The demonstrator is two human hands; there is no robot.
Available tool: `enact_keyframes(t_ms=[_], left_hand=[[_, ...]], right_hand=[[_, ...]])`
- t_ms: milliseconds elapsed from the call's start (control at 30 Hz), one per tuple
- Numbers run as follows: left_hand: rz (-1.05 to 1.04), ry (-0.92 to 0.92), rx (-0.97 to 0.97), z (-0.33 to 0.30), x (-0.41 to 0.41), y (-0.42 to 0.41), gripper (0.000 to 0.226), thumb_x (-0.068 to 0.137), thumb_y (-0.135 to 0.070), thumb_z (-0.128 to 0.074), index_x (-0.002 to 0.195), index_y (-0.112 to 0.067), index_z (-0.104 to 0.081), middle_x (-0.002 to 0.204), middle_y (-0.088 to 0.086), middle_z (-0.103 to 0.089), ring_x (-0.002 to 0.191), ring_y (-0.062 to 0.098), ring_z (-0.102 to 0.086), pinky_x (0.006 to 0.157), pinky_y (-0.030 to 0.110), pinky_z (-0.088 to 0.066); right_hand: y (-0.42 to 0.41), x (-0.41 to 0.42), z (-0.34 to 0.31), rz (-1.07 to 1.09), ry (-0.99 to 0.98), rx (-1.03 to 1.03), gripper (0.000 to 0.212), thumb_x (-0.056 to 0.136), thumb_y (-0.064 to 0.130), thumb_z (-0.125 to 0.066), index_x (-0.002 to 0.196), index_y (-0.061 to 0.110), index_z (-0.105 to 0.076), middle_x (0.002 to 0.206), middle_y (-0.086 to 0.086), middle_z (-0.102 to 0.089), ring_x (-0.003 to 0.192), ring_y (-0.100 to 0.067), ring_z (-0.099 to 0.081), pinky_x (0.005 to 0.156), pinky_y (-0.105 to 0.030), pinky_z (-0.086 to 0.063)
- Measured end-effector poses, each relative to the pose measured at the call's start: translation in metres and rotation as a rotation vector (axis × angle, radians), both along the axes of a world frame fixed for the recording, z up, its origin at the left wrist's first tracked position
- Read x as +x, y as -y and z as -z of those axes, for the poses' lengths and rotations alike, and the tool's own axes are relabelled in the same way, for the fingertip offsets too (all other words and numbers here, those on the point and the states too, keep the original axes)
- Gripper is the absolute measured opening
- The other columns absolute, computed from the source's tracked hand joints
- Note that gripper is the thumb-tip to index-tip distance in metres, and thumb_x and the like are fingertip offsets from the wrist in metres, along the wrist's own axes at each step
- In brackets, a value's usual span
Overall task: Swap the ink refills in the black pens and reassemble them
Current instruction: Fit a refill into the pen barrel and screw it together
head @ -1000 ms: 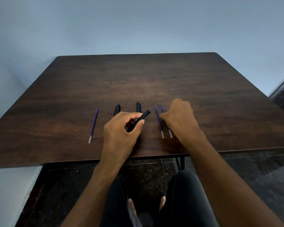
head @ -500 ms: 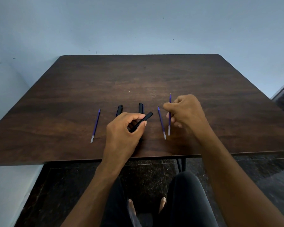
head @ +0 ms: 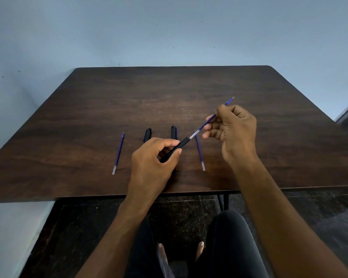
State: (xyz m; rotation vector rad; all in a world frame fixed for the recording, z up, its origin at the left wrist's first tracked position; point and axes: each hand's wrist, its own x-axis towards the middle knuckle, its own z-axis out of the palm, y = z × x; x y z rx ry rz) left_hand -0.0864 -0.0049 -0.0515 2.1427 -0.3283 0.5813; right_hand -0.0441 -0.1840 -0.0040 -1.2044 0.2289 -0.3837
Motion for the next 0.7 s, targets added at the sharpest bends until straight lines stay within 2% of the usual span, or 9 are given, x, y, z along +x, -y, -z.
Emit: enact_keyframes(t_ms=[333, 700], left_hand=[[-0.002, 0.003, -0.006, 0.0, 0.0, 0.0, 0.025, 0.084, -0.018, -0.079, 0.108, -0.023, -0.074, 0.098, -0.017, -0.067, 0.098, -0.006, -0.062, 0.083, 0.002, -0.042], [-0.019, -0.002, -0.004, 0.001, 0.001, -0.001, 0.023, 0.086, -0.02, -0.078, 0.108, -0.021, -0.074, 0.1, -0.012, -0.07, 0.099, -0.004, -0.062, 0.083, 0.002, -0.042]], right_hand=[[-0.006, -0.003, 0.01, -0.056, -0.03, 0.061, 0.02, 0.091, 0.001, -0.057, 0.072, 0.005, -0.054, 0.06, -0.015, -0.065, 0.045, -0.025, -0.063, 0.04, -0.03, -0.051], [-0.014, -0.009, 0.026, -0.186, -0.008, -0.185, 0.016, 0.084, 0.008, -0.063, 0.068, 0.01, -0.062, 0.062, -0.008, -0.063, 0.05, -0.021, -0.056, 0.043, -0.031, -0.046]])
